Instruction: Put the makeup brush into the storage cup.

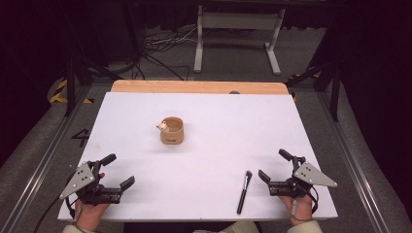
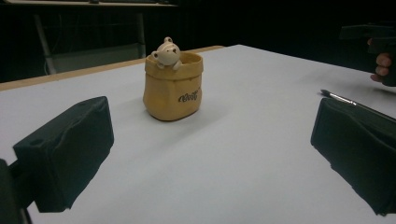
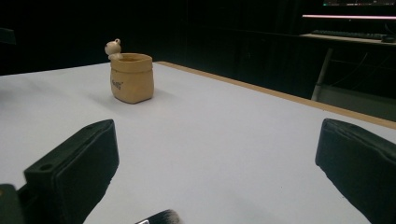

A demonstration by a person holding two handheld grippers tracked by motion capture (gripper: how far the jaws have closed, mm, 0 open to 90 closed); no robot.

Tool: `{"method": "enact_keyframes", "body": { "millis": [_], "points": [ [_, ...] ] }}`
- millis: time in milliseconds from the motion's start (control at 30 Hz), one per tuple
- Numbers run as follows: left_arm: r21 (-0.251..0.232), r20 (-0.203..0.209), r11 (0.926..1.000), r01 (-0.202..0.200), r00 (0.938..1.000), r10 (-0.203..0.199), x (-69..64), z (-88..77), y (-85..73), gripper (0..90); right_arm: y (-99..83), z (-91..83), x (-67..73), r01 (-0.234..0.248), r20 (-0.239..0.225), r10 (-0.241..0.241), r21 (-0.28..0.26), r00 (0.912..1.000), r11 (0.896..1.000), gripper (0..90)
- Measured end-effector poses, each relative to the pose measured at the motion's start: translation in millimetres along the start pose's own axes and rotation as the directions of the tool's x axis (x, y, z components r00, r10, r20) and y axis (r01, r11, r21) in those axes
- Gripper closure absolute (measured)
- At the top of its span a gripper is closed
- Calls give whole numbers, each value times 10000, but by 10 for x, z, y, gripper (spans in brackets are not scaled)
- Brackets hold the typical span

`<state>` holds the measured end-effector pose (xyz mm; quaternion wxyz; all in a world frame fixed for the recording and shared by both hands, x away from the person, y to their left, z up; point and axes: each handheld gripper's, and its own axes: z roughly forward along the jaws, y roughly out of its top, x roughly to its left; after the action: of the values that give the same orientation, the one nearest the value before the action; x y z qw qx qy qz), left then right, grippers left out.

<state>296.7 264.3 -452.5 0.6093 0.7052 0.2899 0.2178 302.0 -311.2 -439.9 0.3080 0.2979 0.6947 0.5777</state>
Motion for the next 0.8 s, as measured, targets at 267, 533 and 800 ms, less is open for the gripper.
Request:
{"method": "enact_keyframes", "body": {
  "millis": [267, 533, 800],
  "points": [
    [-4, -125, 10000, 62, 9999, -62, 0, -4, 6, 0, 123, -26, 28, 73, -415, -59, 323, 9991, 9995, 0],
    [36, -66, 9999, 118, 9999, -118, -2, 0, 4, 0, 307, 67, 39, 51, -736, -25, 353, 9973, 9994, 0],
    [-15, -33, 9999, 166, 9999, -166, 1, -7, 11, 0, 538, 205, 99, 403, -986, -304, 995, 9947, 9942, 1]
  ]
}}
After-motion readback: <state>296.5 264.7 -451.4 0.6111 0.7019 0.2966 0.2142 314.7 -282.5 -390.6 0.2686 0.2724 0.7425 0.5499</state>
